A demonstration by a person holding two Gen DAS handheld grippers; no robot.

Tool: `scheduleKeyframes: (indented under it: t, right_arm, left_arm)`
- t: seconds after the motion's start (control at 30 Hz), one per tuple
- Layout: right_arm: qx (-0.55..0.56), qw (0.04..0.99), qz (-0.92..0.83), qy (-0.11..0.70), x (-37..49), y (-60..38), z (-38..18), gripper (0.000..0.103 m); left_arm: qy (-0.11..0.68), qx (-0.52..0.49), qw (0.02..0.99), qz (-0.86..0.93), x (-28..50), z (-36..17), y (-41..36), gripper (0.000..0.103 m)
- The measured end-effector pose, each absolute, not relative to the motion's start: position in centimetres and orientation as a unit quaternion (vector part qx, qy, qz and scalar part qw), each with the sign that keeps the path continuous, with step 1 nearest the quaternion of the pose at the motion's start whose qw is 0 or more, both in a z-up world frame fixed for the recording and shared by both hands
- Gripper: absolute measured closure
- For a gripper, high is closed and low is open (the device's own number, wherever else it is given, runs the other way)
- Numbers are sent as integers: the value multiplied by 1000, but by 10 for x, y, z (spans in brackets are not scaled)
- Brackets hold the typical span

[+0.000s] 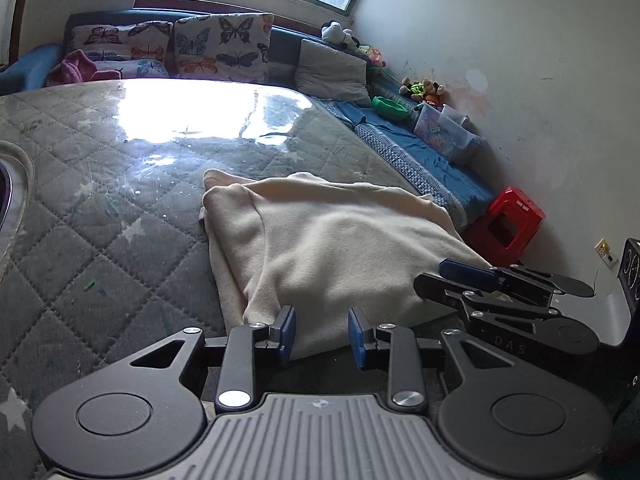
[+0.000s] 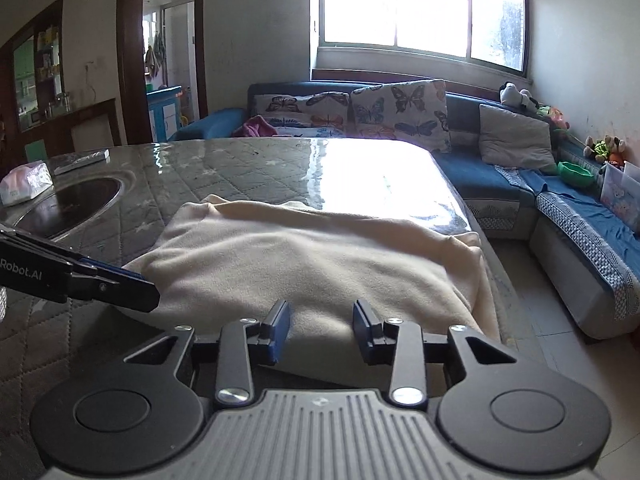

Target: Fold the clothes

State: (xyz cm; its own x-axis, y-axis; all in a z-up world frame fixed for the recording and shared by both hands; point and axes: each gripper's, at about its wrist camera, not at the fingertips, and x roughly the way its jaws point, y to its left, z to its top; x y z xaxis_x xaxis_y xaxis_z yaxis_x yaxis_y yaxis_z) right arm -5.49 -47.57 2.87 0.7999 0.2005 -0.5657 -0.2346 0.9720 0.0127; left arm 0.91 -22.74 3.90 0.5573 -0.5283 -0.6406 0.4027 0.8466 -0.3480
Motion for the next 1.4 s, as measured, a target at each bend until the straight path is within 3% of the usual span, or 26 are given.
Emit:
scheduleKeyframes:
  t: [0.13, 0.2, 0.33, 0.4, 0.63, 0.83, 0.9, 1.07, 1.4]
  right_arm:
    - [-24, 950, 113, 291, -57, -476, 32, 57]
    - [-24, 951, 110, 289, -60, -475, 33, 47]
    - [-22, 953, 103, 285, -66, -474, 35, 39]
    - [-21, 954, 99, 283, -70, -473, 36, 30]
    - [-16, 956, 89, 278, -80, -470, 39, 18]
    - [-13, 960, 74, 271, -94, -466, 41, 12]
    - [-12, 961, 67, 268, -99, -465, 41, 1]
    - [-11, 966, 56, 254, -111, -463, 45, 0]
    - [5, 970, 42, 238, -130, -463, 50, 0]
  left_arm:
    - [392, -83, 878, -263, 5, 43, -227, 63]
    - [392, -80, 878, -262, 2, 44, -228, 59]
    - [390, -74, 880, -259, -4, 47, -227, 51]
    - [390, -70, 881, -257, -8, 48, -226, 49]
    - [385, -52, 888, -246, -19, 52, -222, 33]
    - [377, -43, 893, -242, -29, 55, -218, 27]
    - [374, -40, 895, -241, -32, 56, -216, 25]
    - [367, -32, 899, -238, -41, 59, -212, 14]
    - [350, -28, 906, -238, -59, 64, -208, 3]
